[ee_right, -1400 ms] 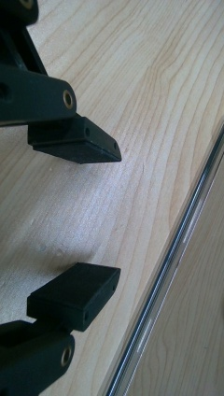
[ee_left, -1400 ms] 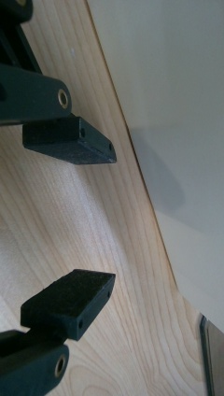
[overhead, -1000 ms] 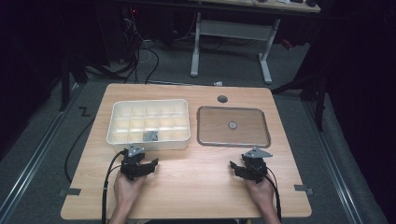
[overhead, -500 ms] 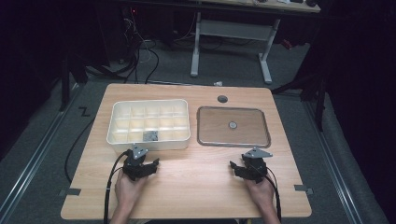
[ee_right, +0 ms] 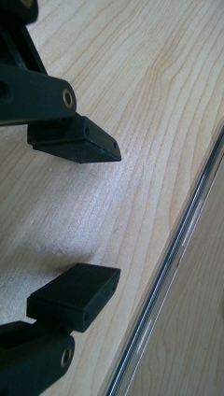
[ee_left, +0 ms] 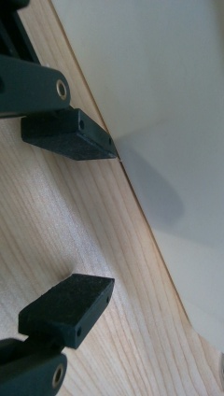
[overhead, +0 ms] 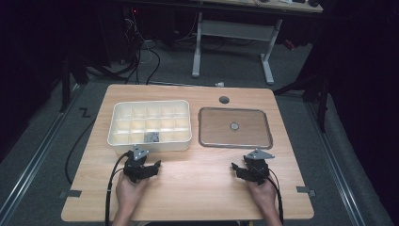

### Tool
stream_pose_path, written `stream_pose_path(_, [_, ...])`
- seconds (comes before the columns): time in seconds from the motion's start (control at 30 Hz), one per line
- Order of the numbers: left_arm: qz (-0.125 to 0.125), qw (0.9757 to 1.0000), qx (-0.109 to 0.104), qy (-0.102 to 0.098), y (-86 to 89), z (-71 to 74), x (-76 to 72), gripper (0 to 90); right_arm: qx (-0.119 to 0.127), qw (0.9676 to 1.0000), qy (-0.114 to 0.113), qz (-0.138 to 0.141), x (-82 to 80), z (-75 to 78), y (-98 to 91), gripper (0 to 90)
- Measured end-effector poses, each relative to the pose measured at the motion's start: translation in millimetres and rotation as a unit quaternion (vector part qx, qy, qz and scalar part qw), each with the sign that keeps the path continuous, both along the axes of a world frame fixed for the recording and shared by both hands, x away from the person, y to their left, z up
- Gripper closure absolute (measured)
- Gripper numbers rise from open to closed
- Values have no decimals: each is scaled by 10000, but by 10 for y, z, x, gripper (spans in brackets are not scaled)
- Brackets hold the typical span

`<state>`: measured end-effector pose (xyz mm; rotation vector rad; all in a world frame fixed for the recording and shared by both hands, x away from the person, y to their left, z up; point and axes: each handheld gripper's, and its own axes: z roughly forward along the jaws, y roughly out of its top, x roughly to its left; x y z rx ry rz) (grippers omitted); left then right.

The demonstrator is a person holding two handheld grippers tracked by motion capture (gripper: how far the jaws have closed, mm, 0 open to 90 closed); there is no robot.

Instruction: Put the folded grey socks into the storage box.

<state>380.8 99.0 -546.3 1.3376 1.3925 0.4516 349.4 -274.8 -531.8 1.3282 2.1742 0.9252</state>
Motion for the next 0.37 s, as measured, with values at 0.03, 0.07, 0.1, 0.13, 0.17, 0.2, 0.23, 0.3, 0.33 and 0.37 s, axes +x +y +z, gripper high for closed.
stream_pose_path(0.03, [0,10000,0,0,0,0,0,322,0,10000,0,0,0,0,0,383])
stream_pose_path(0.07, [-1,10000,34,-12,-4,-3,-1,322,1,10000,-4,7,1,-1,-1,382])
stream_pose_path(0.1, [-1,10000,34,-12,-4,-3,-1,322,1,10000,-4,7,1,-1,-1,382])
stream_pose_path(0.13, [-2,10000,39,-8,-5,-3,-2,323,3,10000,3,4,0,0,-1,380])
stream_pose_path(0.17, [-1,10000,39,-9,-5,-3,-2,323,3,10000,-1,10,1,0,-1,379])
stream_pose_path(0.2, [-1,10000,45,-9,-6,-3,-2,323,4,10000,0,10,1,0,-1,379])
stream_pose_path(0.23, [-1,10000,51,-10,-6,-3,-2,323,2,10000,3,11,0,0,-1,378])
stream_pose_path(0.3, [2,10000,61,-14,-9,-4,-3,323,4,10000,2,13,1,0,-1,377])
stream_pose_path(0.33, [5,10000,60,-16,-10,-4,-3,323,-3,10000,-2,20,1,0,-1,377])
stream_pose_path(0.37, [10,10000,61,-23,-11,-5,-2,323,2,10000,3,13,0,0,0,377])
